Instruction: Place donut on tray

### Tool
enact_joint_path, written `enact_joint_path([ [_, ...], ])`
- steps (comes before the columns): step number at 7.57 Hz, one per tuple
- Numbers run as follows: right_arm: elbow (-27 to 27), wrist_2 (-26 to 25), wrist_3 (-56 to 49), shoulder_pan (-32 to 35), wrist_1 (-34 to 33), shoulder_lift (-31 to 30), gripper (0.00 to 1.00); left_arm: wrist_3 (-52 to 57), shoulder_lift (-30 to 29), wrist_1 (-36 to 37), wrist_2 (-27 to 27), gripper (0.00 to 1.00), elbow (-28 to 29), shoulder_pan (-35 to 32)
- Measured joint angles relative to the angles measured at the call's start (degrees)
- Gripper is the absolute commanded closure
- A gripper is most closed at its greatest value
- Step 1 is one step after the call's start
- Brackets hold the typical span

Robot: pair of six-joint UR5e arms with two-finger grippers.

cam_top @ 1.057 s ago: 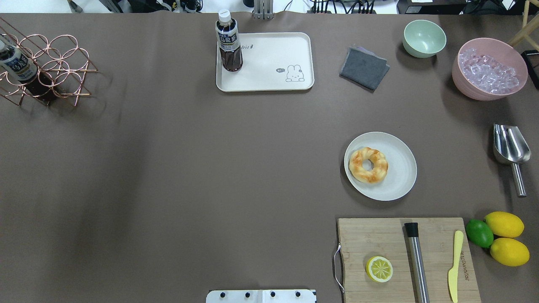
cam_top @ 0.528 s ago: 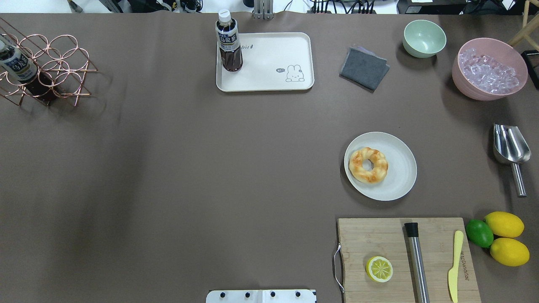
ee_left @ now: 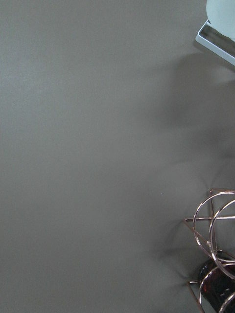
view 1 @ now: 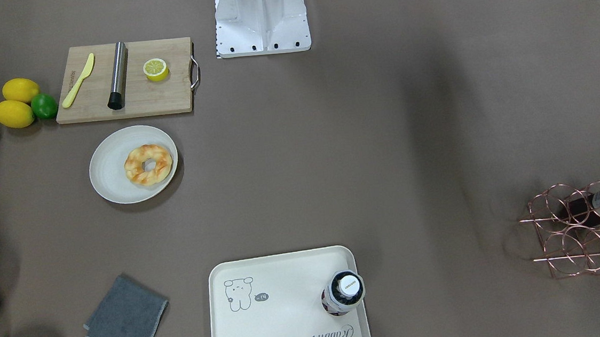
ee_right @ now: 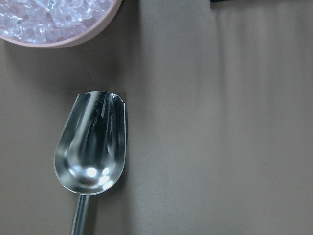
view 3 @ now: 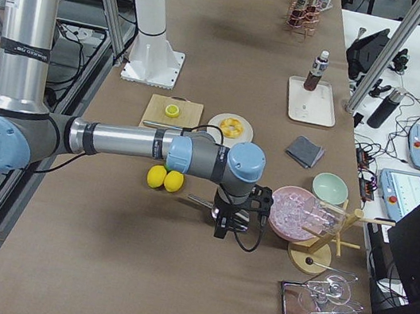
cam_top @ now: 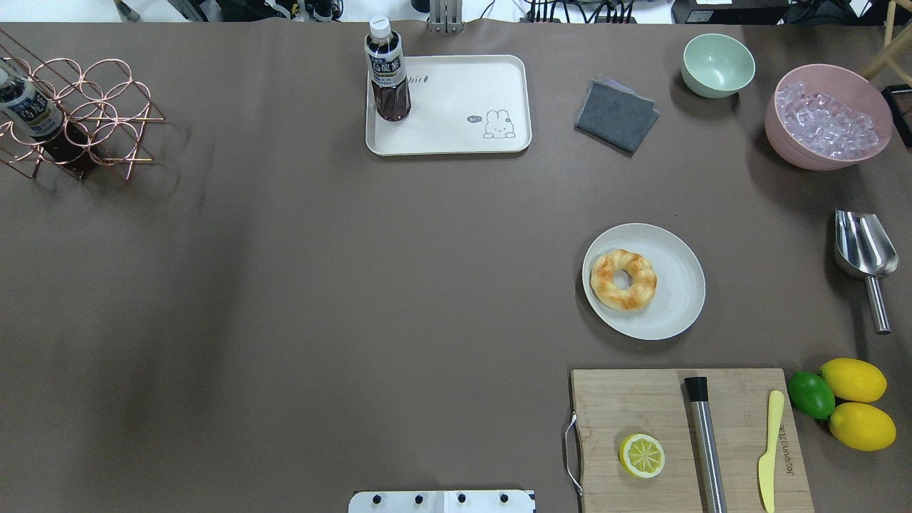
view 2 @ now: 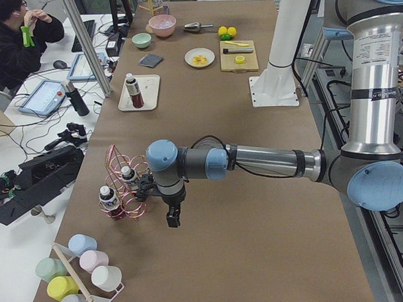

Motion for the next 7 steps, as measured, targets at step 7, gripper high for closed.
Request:
enact_joint_path([
  [7,3.22,5.36,32.86,-15.51,26.36,-0.02,0.0,0.0,0.98,-0.09,0.04,0.02,-0.11,0.0],
])
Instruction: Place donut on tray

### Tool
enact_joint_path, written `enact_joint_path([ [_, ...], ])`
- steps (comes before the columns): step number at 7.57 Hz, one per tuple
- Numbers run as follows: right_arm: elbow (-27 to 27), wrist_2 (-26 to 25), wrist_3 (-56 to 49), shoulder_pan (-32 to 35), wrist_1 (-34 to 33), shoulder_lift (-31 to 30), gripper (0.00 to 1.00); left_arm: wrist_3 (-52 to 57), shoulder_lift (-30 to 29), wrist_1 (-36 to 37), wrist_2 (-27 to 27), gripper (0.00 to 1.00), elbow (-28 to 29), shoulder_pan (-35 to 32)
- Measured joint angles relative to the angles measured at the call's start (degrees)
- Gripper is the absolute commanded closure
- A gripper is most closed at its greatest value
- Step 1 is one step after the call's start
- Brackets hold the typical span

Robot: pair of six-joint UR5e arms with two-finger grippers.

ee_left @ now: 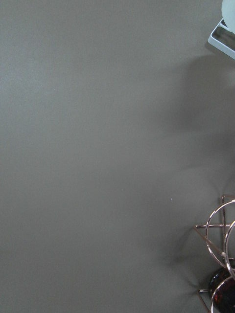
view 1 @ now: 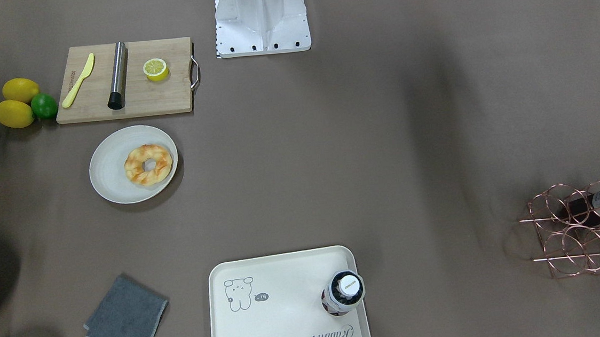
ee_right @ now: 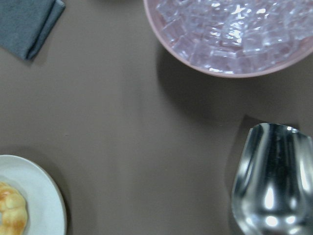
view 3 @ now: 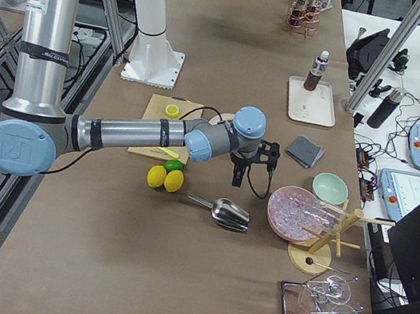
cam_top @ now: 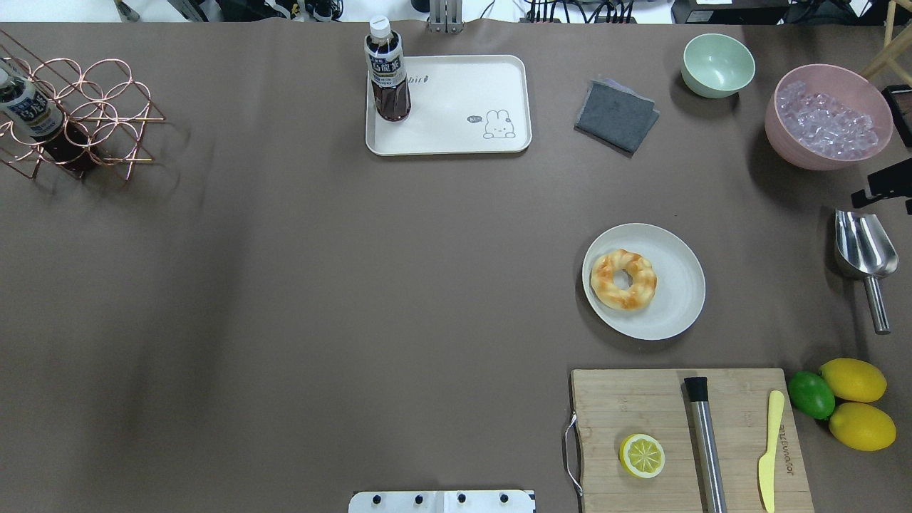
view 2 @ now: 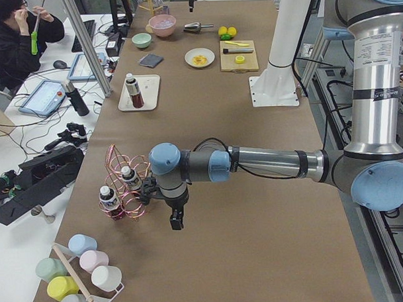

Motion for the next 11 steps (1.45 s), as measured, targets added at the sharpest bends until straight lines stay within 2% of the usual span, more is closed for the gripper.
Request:
enact_joint_path([
  [2,0.08,-1.79,10.36,-5.58,8.09,0.09,0.0,0.0,-0.09,0.0,0.05,0.02,0.07,0.0],
  [5,0.27,-9.36,25.8,-16.88,11.21,2.93,0.0,0.0,-0.16,0.0,0.09,0.02,0.14,-0.08],
  [7,-0.61,-11.62,27.86,-21.72,13.18,4.06,0.0,0.0,-0.03,0.0,0.09,0.02,0.27,-0.03],
  [11,-2.01,-13.74,28.72,-26.7,14.37,4.8,0.0,0.04,0.41,0.0,0.14,0.02,0.52,-0.05],
])
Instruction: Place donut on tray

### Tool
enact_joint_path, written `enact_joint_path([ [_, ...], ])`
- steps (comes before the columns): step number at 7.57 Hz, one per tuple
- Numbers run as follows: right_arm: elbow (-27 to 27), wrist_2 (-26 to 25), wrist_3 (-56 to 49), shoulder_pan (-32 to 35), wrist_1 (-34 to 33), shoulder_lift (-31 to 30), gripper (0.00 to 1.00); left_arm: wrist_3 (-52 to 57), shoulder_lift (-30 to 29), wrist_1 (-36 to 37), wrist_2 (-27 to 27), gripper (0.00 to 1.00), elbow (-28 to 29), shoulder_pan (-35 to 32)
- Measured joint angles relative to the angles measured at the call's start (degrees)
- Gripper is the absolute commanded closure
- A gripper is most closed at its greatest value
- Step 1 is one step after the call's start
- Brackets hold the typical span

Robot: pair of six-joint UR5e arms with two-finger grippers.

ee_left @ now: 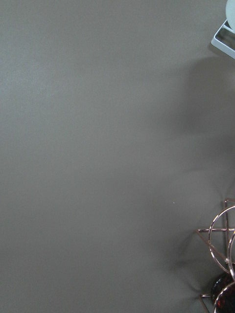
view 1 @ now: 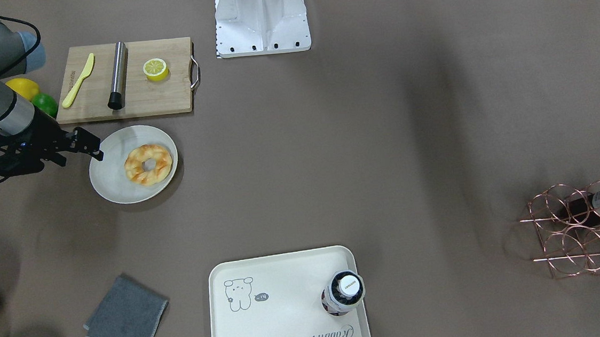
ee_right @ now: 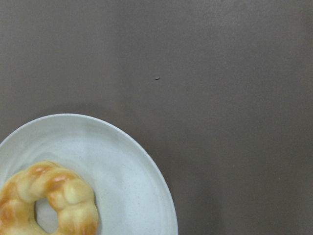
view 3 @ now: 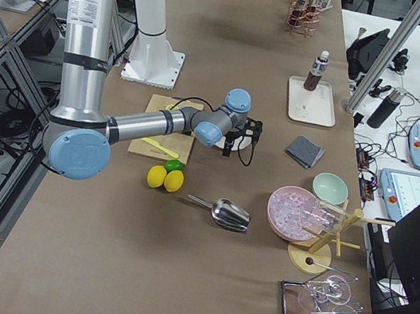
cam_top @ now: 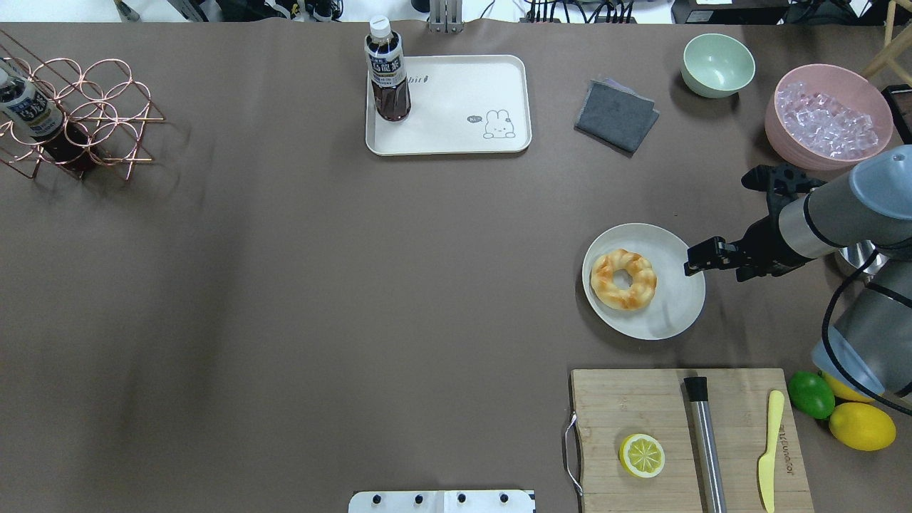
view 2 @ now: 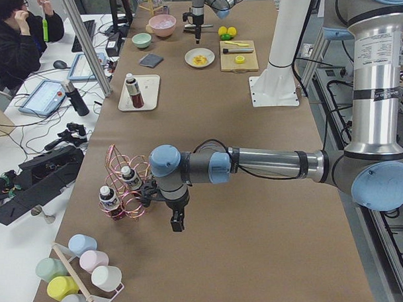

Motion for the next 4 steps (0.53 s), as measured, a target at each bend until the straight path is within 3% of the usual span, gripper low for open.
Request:
enact_joint_path([
  [4,-2.61,-0.5,0.01,-2.28,0.02,1.76,0.02,0.05,0.63,0.0,0.0,0.02,0.03,0.0],
])
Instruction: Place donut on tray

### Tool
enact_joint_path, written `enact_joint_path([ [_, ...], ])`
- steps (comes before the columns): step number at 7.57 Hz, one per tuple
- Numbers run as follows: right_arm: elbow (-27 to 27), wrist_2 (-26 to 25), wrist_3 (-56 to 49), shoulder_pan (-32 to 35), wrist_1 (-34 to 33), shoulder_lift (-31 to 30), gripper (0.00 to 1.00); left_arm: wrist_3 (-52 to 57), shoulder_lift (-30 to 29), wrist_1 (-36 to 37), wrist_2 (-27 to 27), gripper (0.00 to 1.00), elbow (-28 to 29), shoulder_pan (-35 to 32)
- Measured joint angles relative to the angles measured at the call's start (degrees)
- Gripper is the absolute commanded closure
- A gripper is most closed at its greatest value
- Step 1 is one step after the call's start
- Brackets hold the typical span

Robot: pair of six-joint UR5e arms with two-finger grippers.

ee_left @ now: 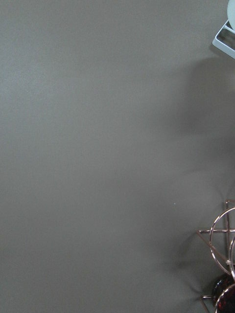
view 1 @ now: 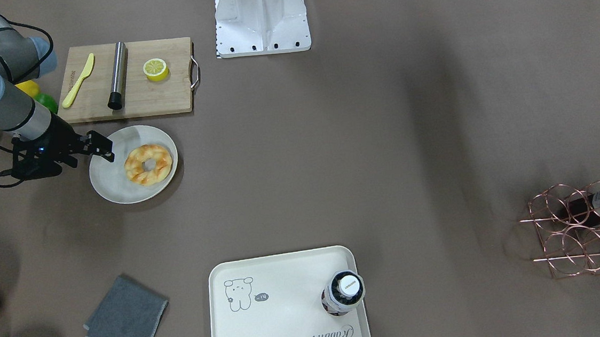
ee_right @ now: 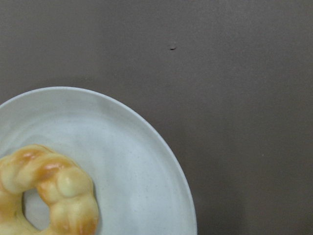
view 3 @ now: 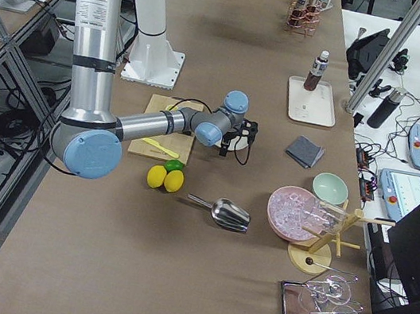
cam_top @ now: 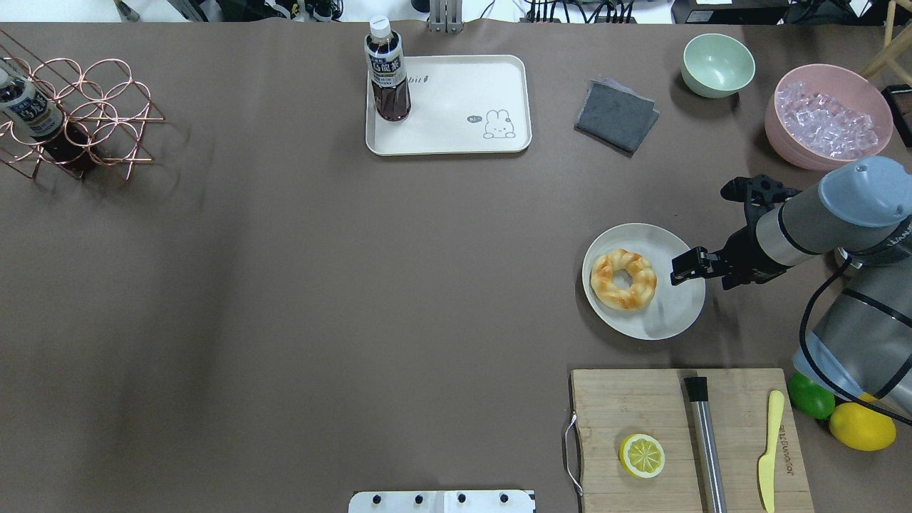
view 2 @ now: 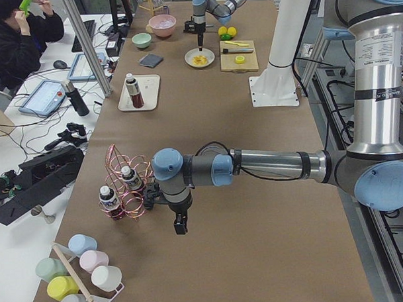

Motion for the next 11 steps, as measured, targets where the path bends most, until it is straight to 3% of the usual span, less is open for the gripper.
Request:
enact_joint_path([
  [1,-0.32,-0.06,0.02,-0.13,0.0,0.18,0.02,0.0,0.06,0.0,0.0,0.02,0.0,0.0],
  [2,-0.54,-0.27,0.03,-0.17,-0.01,0.23,0.15,0.0,0.09,0.0,0.0,0.02,-0.03,0.0],
  [3,-0.69,-0.66,0.04,-0.25,-0.01,0.25,0.54,0.0,0.1,0.0,0.0,0.02,-0.07,-0.01],
  [4,-0.87,-1.02,0.11,-0.35,-0.01,0.31,0.86,0.0,0.07,0.0,0.0,0.02,-0.08,-0.03],
  [5,-1.02,-1.26,0.49,-0.42,-0.01,0.33,1.0,0.0,0.04,0.0,0.03,0.02,-0.08,-0.03],
  [11,-1.99,-1.59,1.26,-0.45,0.18,1.81,1.0,0.03,-0.83,0.0,0.04,0.02,0.28,0.01],
])
